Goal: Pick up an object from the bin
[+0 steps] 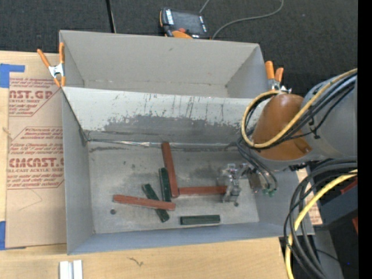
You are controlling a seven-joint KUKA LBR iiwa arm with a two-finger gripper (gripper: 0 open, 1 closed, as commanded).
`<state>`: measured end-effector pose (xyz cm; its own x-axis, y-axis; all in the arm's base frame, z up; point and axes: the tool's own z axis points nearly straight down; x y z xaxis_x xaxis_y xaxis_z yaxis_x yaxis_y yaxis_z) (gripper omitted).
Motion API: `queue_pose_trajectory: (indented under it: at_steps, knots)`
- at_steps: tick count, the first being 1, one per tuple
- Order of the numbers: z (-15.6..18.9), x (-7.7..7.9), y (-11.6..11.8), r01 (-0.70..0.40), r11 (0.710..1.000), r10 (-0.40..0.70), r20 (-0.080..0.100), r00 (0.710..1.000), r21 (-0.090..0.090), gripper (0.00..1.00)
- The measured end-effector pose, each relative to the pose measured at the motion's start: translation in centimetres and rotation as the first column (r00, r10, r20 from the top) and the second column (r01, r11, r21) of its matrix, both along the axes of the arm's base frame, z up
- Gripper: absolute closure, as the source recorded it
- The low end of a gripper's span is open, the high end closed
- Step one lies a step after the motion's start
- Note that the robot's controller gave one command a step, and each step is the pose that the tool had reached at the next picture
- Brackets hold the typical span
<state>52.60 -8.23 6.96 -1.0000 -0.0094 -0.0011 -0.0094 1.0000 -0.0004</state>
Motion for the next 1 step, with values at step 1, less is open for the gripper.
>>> queue_pose_trajectory:
  at_steps: [1]
  knots:
    - [17.43,0.52,-1.64,-0.299,0.954,0.299,0.008,0.954,-0.004,1.00]
